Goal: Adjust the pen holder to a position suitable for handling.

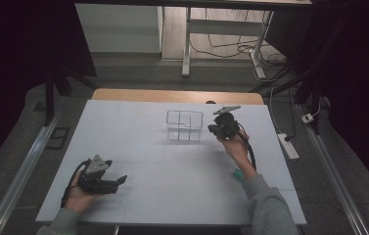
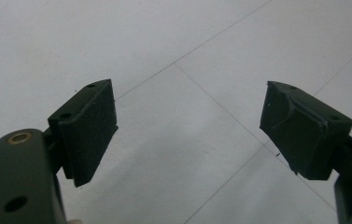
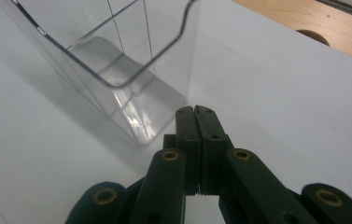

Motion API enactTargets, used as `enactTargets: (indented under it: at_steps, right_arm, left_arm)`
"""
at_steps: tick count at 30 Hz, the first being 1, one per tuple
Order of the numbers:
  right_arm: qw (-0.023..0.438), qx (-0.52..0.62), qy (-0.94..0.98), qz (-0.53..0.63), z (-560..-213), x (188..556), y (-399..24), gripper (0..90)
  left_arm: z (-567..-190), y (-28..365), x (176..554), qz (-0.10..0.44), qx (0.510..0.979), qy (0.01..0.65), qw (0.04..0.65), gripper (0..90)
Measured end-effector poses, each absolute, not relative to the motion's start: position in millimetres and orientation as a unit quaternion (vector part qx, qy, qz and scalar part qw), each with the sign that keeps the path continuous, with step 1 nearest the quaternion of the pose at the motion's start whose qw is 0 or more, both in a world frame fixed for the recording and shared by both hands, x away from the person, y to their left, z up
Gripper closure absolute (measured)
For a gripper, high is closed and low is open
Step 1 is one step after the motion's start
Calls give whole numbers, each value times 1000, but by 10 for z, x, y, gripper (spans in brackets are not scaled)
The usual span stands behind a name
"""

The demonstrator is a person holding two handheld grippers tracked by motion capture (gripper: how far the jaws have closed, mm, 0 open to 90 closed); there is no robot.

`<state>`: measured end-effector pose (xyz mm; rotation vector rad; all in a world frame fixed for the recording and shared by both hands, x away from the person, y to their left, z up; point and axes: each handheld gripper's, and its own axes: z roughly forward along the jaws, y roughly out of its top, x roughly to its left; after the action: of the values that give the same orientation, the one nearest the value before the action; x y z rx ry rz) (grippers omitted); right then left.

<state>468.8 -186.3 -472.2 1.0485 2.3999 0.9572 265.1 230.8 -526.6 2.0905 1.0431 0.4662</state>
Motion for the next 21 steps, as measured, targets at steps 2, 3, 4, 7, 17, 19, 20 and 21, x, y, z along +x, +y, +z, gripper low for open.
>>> enactTargets:
  at_steps: [2, 3, 4, 7, 17, 19, 20, 21]
  right_arm:
    - [172, 374, 843, 347, -4708, 4641, -1943, 879]
    - [171, 374, 842, 350, -4702, 4614, -1980, 858]
    - [170, 372, 841, 353, -4695, 4583, -2016, 824]
    - [169, 368, 841, 360, -4676, 4498, -2115, 720]
    - [170, 359, 827, 397, -4565, 4239, -2460, 547]
    - [174, 356, 827, 400, -4538, 4169, -2519, 530]
    - [175, 354, 826, 401, -4524, 4131, -2546, 520]
    - [179, 351, 827, 402, -4509, 4094, -2575, 510]
  left_arm:
    - [-5268, 2310, 2651, 182, 815, 407, 370, 188]
    - [-5269, 2308, 2653, 182, 815, 407, 370, 188]
    - [-5269, 2307, 2653, 182, 815, 407, 370, 188]
    - [-5273, 2304, 2659, 181, 815, 407, 370, 188]
    - [-5289, 2291, 2699, 177, 817, 406, 370, 189]
    - [-5290, 2295, 2704, 177, 816, 406, 370, 189]
    - [-5291, 2298, 2708, 177, 816, 407, 371, 190]
    - [-5291, 2302, 2711, 177, 815, 407, 372, 190]
